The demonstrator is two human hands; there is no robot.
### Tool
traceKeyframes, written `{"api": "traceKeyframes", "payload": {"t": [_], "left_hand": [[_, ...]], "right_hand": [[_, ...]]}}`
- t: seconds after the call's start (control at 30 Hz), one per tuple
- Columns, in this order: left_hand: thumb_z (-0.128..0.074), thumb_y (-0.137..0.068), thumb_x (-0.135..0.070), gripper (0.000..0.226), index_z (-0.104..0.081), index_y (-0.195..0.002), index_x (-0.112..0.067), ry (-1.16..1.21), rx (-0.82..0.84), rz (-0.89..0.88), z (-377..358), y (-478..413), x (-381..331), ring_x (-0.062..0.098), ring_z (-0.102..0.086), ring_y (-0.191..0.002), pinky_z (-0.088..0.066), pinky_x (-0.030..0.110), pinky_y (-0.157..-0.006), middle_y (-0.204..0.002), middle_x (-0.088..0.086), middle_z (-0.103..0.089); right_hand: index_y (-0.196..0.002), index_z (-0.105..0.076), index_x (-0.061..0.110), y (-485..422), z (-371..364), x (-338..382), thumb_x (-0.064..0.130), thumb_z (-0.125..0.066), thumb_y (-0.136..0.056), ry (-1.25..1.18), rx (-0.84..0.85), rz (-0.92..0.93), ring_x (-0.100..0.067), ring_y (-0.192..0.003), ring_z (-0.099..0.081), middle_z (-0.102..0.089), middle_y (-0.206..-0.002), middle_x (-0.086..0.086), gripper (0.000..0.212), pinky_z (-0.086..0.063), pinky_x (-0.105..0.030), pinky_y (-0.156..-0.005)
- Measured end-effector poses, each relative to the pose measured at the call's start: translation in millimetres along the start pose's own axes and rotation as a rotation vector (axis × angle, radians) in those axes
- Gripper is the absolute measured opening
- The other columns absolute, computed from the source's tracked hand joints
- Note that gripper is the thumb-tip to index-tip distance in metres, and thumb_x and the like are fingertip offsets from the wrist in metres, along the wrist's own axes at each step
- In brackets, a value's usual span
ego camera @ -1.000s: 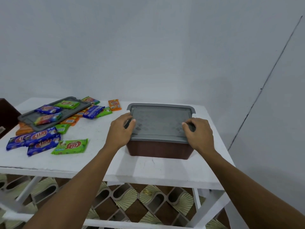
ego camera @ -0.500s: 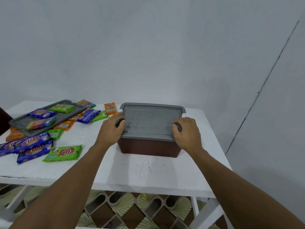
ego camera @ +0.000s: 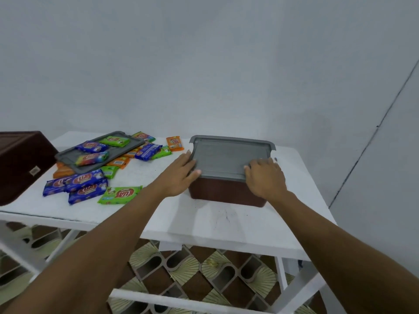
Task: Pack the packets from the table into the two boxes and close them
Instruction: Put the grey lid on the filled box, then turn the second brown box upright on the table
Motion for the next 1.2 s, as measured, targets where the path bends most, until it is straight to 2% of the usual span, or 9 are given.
{"api": "traceKeyframes", "payload": {"t": [0.13, 0.27, 0.37, 0.53, 0.67, 0.77, 0.93, 1.03, 1.2], "left_hand": [[-0.030, -0.100, -0.050, 0.062, -0.014, -0.155, -0.027, 0.002, 0.018, -0.057, 3, 35, 30, 0.012, -0.008, -0.149, -0.010, 0.033, -0.119, -0.163, -0.005, -0.006], [-0.011, -0.086, -0.075, 0.081, -0.018, -0.154, -0.031, -0.121, 0.012, 0.043, 10, 75, 111, 0.017, -0.010, -0.149, -0.010, 0.041, -0.120, -0.162, -0.003, -0.014], [-0.006, -0.078, -0.077, 0.090, -0.021, -0.153, -0.031, -0.162, -0.020, 0.171, 25, 104, 187, 0.021, -0.006, -0.149, -0.006, 0.048, -0.119, -0.162, -0.002, -0.014], [-0.025, -0.091, -0.071, 0.070, -0.023, -0.151, -0.036, -0.212, -0.063, 0.421, 56, 143, 323, 0.030, -0.001, -0.148, -0.006, 0.058, -0.116, -0.162, 0.002, -0.009], [-0.036, -0.084, -0.077, 0.081, -0.009, -0.152, -0.042, -0.116, 0.000, 0.583, 65, 157, 398, 0.036, 0.011, -0.147, -0.001, 0.060, -0.115, -0.163, 0.001, 0.011], [-0.034, -0.068, -0.090, 0.100, 0.002, -0.150, -0.046, -0.049, 0.091, 0.593, 59, 161, 428, 0.038, 0.016, -0.146, 0.000, 0.060, -0.116, -0.160, -0.001, 0.023], [-0.031, -0.032, -0.107, 0.138, 0.017, -0.148, -0.047, -0.012, 0.132, 0.517, 58, 137, 457, 0.039, 0.013, -0.147, 0.002, 0.059, -0.116, -0.160, 0.006, 0.024], [-0.041, -0.035, -0.103, 0.139, 0.013, -0.149, -0.045, 0.021, 0.127, 0.458, 54, 120, 458, 0.035, 0.010, -0.148, -0.001, 0.057, -0.118, -0.161, 0.007, 0.020], [-0.049, -0.052, -0.094, 0.120, 0.002, -0.151, -0.047, 0.031, 0.075, 0.397, 39, 111, 435, 0.032, 0.013, -0.148, -0.006, 0.051, -0.120, -0.161, 0.008, 0.017]], "right_hand": [[-0.117, -0.057, 0.020, 14, -2, 56, 0.047, -0.034, -0.099, -0.108, -0.077, 0.158, -0.023, -0.103, -0.059, -0.064, -0.117, -0.003, 0.040, -0.047, -0.038, -0.090], [-0.129, -0.052, 0.018, 22, -14, 143, 0.039, -0.049, -0.094, -0.172, -0.124, 0.314, -0.027, -0.115, -0.055, -0.059, -0.129, -0.005, 0.041, -0.039, -0.041, -0.099], [-0.136, -0.049, 0.018, 32, -37, 223, 0.035, -0.051, -0.090, -0.197, -0.121, 0.443, -0.028, -0.131, -0.043, -0.047, -0.144, -0.009, 0.049, -0.031, -0.046, -0.110], [-0.148, -0.032, 0.028, 35, -113, 348, 0.045, -0.049, -0.093, -0.218, 0.158, 0.449, -0.026, -0.146, -0.017, -0.020, -0.160, -0.006, 0.060, -0.011, -0.051, -0.117], [-0.153, -0.015, 0.035, 26, -156, 406, 0.058, -0.040, -0.094, -0.199, 0.300, 0.378, -0.024, -0.149, -0.004, -0.005, -0.163, -0.003, 0.068, -0.006, -0.054, -0.116], [-0.152, -0.016, 0.042, 23, -178, 424, 0.063, -0.032, -0.094, -0.168, 0.314, 0.311, -0.024, -0.149, -0.007, -0.011, -0.163, -0.003, 0.064, -0.005, -0.057, -0.115], [-0.144, -0.032, 0.051, 15, -190, 425, 0.064, -0.026, -0.093, -0.096, 0.171, 0.268, -0.024, -0.143, -0.030, -0.037, -0.154, -0.003, 0.053, -0.010, -0.059, -0.111], [-0.141, -0.037, 0.053, 7, -191, 419, 0.065, -0.026, -0.091, -0.091, 0.141, 0.239, -0.021, -0.141, -0.034, -0.040, -0.152, 0.000, 0.052, -0.008, -0.058, -0.111], [-0.138, -0.043, 0.051, -8, -191, 404, 0.065, -0.036, -0.090, -0.127, 0.146, 0.116, -0.018, -0.143, -0.029, -0.037, -0.154, 0.002, 0.050, -0.002, -0.057, -0.114]]}}
Point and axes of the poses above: each hand's wrist, its own y-axis away from the middle knuckle, its own z-axis out of the back of the hand, x = y × z, the point moved 9 cm from there along -y, towards the middle knuckle
